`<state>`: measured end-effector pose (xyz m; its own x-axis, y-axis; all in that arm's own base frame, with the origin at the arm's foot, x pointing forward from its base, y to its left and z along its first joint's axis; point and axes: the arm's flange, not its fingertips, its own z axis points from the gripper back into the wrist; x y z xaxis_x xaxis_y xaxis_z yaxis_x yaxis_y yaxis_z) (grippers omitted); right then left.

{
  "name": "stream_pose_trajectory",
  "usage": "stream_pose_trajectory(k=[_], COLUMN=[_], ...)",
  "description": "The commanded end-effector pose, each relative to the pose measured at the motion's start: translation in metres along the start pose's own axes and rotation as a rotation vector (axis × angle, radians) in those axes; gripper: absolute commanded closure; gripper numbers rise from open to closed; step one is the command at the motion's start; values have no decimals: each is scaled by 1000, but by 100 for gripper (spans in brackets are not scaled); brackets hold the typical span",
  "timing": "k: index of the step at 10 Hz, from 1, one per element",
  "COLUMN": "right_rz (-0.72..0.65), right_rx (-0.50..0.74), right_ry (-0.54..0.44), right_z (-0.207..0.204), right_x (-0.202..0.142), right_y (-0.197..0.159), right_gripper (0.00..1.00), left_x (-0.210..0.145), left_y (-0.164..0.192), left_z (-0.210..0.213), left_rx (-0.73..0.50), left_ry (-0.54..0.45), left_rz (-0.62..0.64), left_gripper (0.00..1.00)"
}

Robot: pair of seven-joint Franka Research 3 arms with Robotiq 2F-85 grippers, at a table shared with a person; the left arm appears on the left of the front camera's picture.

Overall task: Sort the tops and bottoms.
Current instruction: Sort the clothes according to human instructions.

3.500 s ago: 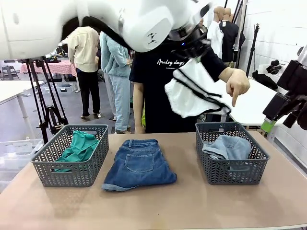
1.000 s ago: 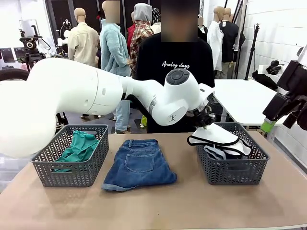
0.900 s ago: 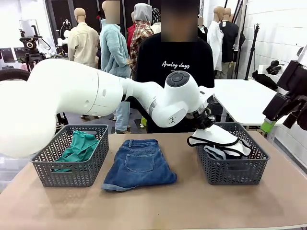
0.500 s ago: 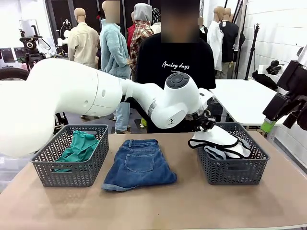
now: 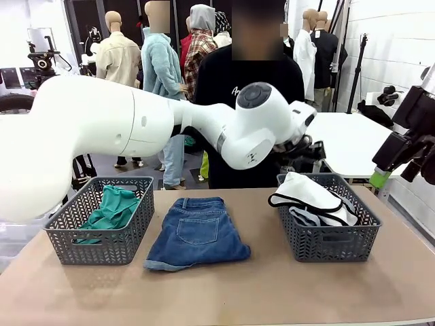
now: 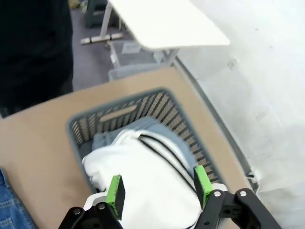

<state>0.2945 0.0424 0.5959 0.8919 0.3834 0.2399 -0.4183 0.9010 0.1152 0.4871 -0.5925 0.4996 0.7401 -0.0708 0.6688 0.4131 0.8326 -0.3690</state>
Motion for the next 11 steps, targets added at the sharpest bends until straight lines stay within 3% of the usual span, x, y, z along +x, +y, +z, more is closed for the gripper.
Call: stream_pose_trajectory(k=[1,4,6,7,11], right_rz=[-2,-2,-2,-2,-2], right_rx=[7,7,7,7,7], right_ry=[-1,-1,-1,-1,-1], right_z=[1,1,1,1,1], right_x=[3,3,3,3,3], right_y=[0,0,0,0,0], right_gripper=[0,0,0,0,0], left_x=[34,69,93,62,62], left_y=[-9,-9,15,-10,-10], left_z=[19,49,44,53,53], left_rx=[-44,-60,-105,-65,-65], left_ry=[-42,19,80,-14,-14], left_rz=[-22,-54,18,-40,-40], left_gripper=[0,0,0,0,0])
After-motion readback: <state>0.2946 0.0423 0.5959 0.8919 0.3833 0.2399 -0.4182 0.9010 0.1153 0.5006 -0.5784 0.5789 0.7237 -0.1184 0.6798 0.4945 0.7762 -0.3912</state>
